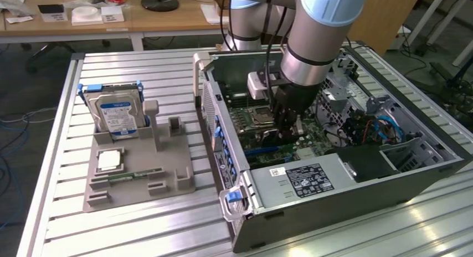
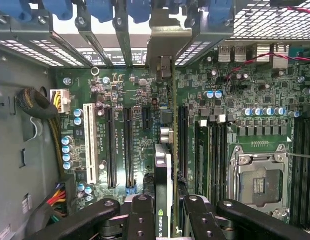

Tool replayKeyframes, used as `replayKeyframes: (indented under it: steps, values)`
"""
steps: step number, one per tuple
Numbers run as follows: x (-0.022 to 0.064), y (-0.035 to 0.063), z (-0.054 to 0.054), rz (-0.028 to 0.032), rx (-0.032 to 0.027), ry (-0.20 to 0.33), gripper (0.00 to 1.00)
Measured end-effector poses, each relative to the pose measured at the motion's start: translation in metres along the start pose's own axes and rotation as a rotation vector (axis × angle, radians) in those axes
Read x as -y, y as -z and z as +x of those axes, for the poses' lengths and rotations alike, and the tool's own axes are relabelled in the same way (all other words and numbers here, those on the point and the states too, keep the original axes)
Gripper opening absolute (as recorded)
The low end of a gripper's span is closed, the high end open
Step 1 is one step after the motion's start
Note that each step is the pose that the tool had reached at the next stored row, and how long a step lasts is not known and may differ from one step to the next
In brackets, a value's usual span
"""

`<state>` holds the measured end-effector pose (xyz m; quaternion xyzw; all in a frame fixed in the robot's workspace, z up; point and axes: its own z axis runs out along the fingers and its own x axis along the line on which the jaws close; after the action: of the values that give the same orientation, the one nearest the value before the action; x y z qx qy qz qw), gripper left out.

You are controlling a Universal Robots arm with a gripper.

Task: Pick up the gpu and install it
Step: 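Insert the gpu into the slot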

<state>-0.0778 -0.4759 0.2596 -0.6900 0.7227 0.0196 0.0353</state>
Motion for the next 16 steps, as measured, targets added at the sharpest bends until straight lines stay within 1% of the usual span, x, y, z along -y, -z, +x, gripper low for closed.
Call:
replayKeyframes:
  steps: [16]
  values:
    - [-0.0050,-0.0018,-0.0010,0.0003,0.0000,-0.003,0.27]
